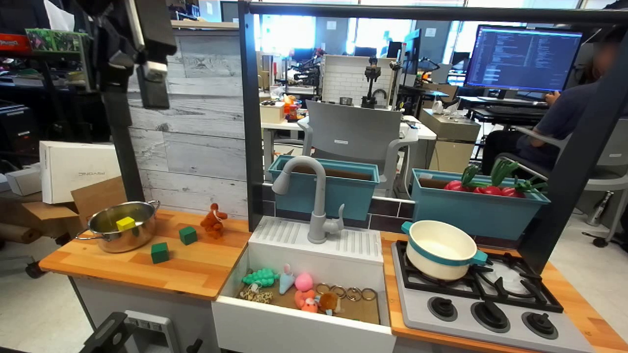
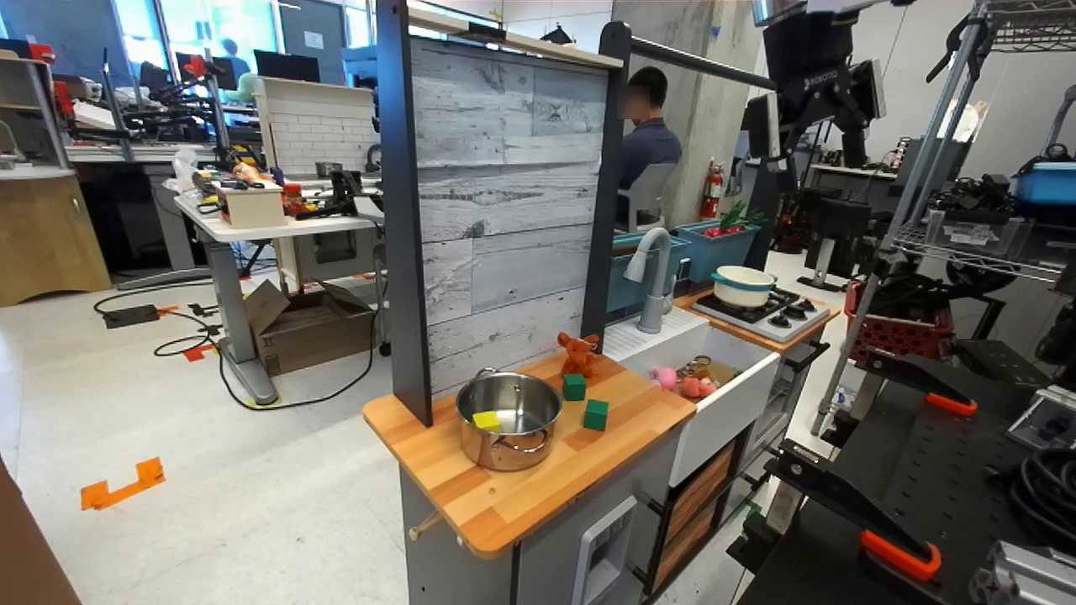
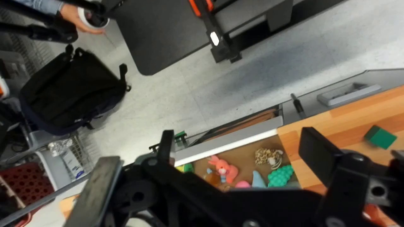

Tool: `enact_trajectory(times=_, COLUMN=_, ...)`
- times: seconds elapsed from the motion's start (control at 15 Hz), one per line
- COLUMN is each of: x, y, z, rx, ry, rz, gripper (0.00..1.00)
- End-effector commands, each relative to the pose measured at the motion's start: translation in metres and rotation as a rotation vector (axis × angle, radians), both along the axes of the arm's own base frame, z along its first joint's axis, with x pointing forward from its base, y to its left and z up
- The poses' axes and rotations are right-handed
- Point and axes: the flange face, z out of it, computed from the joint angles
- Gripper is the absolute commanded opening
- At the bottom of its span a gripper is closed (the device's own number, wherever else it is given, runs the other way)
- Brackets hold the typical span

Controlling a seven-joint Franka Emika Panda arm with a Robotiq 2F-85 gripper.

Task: Pick up the green block at the front of the counter and put it in the sink

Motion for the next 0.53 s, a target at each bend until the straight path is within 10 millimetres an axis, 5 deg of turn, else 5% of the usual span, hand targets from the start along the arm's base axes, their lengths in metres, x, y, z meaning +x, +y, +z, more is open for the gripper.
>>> enact_trajectory(times=0.0, x=0.003, y=-0.003, z=-0.014, rx=-0.122, ry=-0.143, rz=0.041, gripper=1.00)
enact_trajectory(times=0.27, x=-0.003, y=-0.008, z=-0.034, rx=-0.180, ry=-0.161, rz=0.023, gripper=1.00)
enact_trajectory(times=0.47, x=-0.017, y=0.001, z=-0.044, rx=-0.020, ry=-0.009, rz=0.051, gripper=1.00)
